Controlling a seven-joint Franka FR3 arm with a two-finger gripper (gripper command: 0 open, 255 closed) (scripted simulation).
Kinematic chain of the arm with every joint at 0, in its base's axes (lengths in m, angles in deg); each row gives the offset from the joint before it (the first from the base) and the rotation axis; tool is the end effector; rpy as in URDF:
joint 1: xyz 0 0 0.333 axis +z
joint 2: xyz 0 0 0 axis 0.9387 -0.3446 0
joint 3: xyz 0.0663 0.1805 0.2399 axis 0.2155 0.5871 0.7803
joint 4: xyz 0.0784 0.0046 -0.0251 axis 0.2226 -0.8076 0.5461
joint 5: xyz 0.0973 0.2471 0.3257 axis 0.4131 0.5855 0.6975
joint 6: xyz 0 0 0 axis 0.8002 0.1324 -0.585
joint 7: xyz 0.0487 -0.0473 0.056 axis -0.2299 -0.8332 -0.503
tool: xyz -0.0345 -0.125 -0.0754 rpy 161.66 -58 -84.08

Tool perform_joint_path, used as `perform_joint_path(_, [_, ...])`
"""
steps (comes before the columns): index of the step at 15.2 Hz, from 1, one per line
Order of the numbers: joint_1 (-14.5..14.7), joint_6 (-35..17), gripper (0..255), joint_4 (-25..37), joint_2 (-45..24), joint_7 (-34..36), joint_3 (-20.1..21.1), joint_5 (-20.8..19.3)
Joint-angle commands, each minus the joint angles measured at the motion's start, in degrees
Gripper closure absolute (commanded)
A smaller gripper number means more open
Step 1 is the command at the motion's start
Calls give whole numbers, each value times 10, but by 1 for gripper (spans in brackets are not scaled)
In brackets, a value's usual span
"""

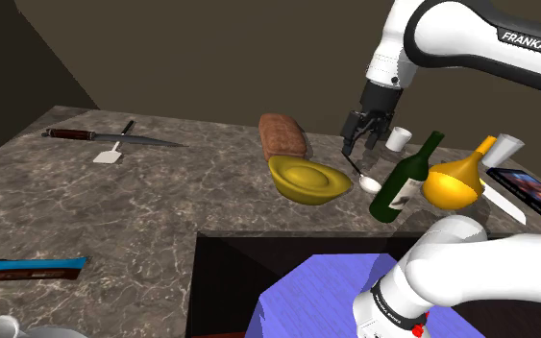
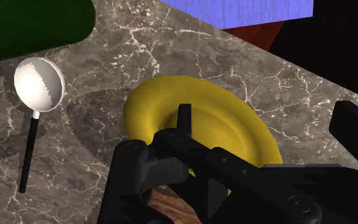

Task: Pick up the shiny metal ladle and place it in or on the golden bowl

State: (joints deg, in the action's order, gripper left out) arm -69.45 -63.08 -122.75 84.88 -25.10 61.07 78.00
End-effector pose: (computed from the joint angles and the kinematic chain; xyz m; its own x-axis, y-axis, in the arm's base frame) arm 0.3208 0.0101 0.5392 0.9914 -0.0974 -0.0876 -0.1003 -0.9945 -0.0289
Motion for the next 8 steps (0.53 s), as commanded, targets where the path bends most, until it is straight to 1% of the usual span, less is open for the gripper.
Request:
perform_joint_path(1, [0,0,0,0,0,0,0,0])
perform_joint_path(8, [-44,-115,0,-60,-28,-29,-62,-43])
